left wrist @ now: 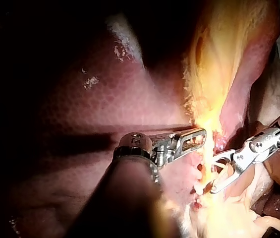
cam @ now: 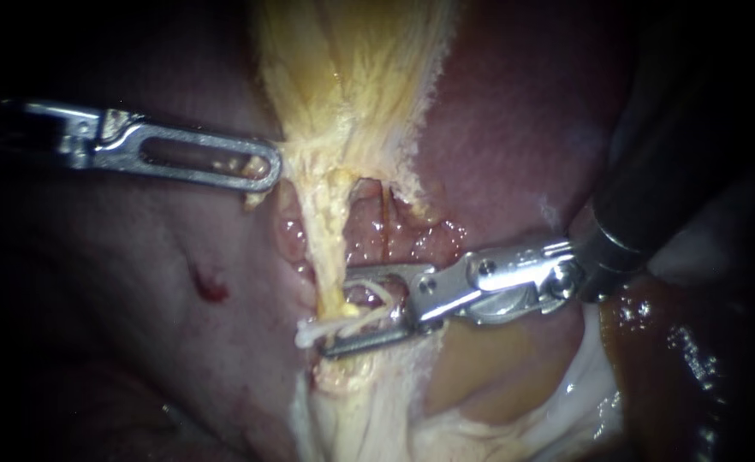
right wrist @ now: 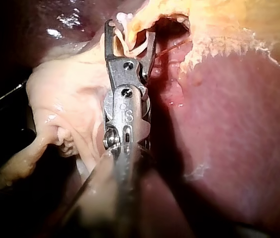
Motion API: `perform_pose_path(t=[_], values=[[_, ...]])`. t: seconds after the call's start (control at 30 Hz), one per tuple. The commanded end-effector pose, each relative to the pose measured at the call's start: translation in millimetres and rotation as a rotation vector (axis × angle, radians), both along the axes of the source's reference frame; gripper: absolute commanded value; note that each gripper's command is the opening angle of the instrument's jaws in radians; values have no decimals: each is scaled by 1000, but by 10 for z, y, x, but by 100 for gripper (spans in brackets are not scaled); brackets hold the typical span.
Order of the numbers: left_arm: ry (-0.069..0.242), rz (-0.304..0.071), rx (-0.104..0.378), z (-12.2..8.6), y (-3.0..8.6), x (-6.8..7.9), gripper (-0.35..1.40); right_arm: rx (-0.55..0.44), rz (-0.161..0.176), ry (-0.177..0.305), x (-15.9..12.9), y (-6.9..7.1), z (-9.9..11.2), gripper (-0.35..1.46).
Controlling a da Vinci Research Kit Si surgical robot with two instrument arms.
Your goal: Clipping second clip left tube
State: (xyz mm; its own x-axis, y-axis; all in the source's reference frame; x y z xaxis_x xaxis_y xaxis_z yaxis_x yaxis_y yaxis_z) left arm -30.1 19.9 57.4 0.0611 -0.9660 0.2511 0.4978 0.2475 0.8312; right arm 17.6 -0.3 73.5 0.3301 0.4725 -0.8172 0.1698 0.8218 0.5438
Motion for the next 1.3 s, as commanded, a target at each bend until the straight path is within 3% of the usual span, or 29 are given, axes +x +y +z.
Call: perform_pose_path(t=[0.03,0.23,0.97,1.3], values=[[0,0,0,0,0,0,-35,5,2,-1,0,1,0,50],[0,0,0,0,0,0,-35,48,22,17,0,2,-4,50],[0,0,0,0,0,-1,-35,208,-15,173,39,-15,-16,50],[1,-1,0,1,0,-1,-35,235,-18,203,55,-20,-11,50]])
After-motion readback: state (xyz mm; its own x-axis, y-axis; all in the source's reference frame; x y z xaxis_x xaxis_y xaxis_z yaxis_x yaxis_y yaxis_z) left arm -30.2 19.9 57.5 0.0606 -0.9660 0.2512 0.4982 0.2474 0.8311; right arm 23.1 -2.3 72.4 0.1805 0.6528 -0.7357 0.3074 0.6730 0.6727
